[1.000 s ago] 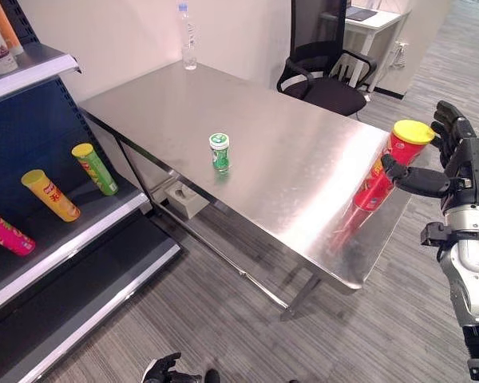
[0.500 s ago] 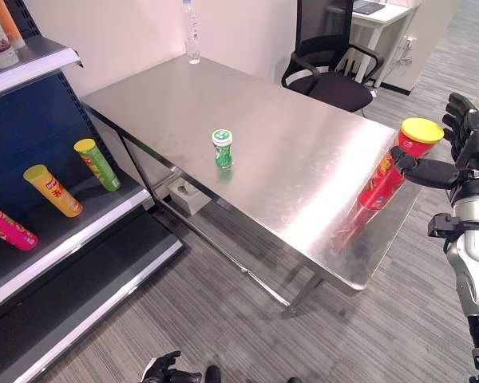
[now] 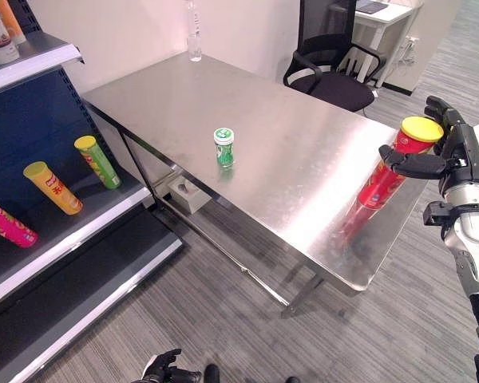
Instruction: Put the goods on the table back onto the shelves and tidy them up.
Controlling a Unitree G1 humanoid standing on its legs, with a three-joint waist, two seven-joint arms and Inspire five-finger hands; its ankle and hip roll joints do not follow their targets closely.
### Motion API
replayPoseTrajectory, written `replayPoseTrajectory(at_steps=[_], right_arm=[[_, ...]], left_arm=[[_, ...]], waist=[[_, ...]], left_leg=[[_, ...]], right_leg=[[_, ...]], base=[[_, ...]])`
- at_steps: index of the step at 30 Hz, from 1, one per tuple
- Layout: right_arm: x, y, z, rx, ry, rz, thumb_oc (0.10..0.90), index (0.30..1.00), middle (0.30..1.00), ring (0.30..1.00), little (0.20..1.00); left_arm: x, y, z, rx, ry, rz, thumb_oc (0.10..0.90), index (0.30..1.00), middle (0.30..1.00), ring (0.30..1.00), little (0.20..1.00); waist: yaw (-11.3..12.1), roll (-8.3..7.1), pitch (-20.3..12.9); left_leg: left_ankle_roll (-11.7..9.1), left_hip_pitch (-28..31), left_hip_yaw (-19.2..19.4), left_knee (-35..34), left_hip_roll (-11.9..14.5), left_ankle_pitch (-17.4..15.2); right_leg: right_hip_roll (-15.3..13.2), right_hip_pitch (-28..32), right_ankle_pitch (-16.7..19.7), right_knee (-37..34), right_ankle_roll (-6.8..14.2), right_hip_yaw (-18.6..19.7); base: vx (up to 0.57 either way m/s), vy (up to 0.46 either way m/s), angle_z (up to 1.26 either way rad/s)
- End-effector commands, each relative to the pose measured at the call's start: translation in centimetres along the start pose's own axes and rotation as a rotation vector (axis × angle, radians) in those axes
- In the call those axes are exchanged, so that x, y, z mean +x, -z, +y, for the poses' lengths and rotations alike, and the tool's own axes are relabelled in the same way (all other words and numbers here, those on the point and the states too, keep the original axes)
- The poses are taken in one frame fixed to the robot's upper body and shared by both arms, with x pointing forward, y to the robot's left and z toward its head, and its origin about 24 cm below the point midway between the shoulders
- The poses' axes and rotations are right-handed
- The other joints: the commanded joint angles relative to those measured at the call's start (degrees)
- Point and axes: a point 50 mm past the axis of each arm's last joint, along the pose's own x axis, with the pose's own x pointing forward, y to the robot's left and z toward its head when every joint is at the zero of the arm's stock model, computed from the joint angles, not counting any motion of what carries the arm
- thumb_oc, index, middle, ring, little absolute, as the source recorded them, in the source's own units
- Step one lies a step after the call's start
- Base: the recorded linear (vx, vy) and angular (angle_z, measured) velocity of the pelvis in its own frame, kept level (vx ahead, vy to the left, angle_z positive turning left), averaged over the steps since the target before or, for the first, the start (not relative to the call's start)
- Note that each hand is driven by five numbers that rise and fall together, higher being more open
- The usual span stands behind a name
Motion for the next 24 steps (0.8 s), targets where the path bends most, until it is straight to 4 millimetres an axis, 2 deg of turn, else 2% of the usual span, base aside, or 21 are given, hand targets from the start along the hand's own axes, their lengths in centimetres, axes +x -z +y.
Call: replayPoseTrajectory(at_steps=[1, 13, 16, 24], right_arm=[[2.2, -6.8, -1.5, 0.038, 0.030, -0.264, 0.800, 0.900, 0.900, 0.900, 0.900], [2.7, -6.0, -1.6, 0.115, -0.026, -0.199, 0.800, 0.900, 0.900, 0.900, 0.900], [2.9, -5.8, -2.0, 0.086, -0.044, -0.166, 0.800, 0.900, 0.900, 0.900, 0.900], [3.2, -7.0, -3.1, 0.003, -0.044, -0.178, 0.800, 0.900, 0.900, 0.900, 0.900]], left_arm=[[-0.1, 0.8, 1.6, 0.095, -0.012, 0.036, 0.800, 0.900, 0.900, 0.900, 0.900], [-0.1, 0.6, 1.6, 0.089, -0.004, 0.030, 0.800, 0.900, 0.900, 0.900, 0.900], [-0.1, 0.6, 1.6, 0.092, 0.000, 0.032, 0.800, 0.900, 0.900, 0.900, 0.900], [-0.1, 0.5, 1.8, 0.091, -0.001, 0.027, 0.800, 0.900, 0.900, 0.900, 0.900]], waist=[[2.3, -2.43, -2.7], [2.1, -2.86, -2.7], [2.0, -3.06, -2.8], [1.4, -3.39, -2.8]], left_leg=[[-3.0, 3.7, 3.2, 0.5, 0.9, -8.0], [-3.3, 3.7, 3.3, 0.5, 0.9, -7.9], [-3.4, 3.7, 3.4, 0.5, 0.9, -7.8], [-3.6, 3.7, 3.7, 0.5, 1.1, -7.8]], right_leg=[[-0.7, 1.8, -4.7, 0.3, 3.9, 0.8], [-0.8, 1.7, -4.5, 0.3, 4.0, 0.7], [-0.8, 1.7, -4.4, 0.3, 4.0, 0.7], [-0.7, 1.6, -4.2, 0.3, 4.1, 0.8]], base=[[0.00, 0.000, 0.00], [0.00, 0.000, 0.00], [0.00, 0.000, 0.00], [0.00, 0.000, 0.00]])
